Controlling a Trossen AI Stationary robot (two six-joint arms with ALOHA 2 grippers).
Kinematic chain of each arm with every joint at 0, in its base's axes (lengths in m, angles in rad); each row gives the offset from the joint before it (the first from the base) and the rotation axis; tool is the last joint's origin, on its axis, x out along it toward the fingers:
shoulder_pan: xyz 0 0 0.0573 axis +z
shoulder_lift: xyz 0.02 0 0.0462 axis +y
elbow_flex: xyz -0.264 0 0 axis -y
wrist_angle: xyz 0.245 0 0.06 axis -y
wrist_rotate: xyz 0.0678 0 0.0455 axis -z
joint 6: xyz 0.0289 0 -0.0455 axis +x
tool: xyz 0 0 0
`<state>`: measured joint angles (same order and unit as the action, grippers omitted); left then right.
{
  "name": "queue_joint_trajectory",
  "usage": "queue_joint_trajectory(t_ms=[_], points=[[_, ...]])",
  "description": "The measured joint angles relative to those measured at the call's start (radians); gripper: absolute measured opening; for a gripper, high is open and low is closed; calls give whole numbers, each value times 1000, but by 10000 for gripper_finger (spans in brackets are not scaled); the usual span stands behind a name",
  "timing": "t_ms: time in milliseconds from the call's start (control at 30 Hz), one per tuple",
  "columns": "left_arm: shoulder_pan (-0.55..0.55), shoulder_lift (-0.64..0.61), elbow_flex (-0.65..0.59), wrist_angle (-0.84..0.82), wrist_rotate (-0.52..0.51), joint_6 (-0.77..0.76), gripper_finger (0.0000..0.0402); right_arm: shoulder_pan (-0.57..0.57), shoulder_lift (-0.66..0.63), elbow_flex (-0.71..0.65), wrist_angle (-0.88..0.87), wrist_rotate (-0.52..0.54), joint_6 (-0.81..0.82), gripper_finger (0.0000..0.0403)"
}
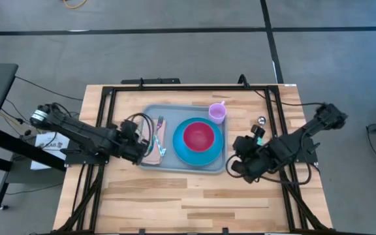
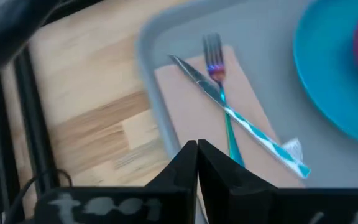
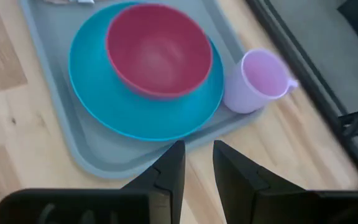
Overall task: Set up tray
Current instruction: Put the white knife on the brown napkin to the left of the fork
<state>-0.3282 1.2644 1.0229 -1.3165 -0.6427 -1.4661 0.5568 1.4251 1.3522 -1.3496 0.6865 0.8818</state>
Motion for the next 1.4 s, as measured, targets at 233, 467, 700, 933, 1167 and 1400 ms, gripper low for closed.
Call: queue_joint_trajectory(t_ms=[233,467,700,933,1167,1400], points=[[4,142,0,147,22,130,0,-1,-201,-443,382,12,-25,77],[12,337,0,182,186,120,0,29,-332,-688,493,72,25,77],[28,438,2,205,273,-11,0,30,-455,-705,487,172,19,77],[49,431,2,364,282,135,0,29,-528,-705,559,219,-75,77],[115,431,32,526,254,402,0,-8,-530,-705,620,249,-208,77],[190,431,108,480,271,472,9,-49,-529,-705,633,230,-227,77]])
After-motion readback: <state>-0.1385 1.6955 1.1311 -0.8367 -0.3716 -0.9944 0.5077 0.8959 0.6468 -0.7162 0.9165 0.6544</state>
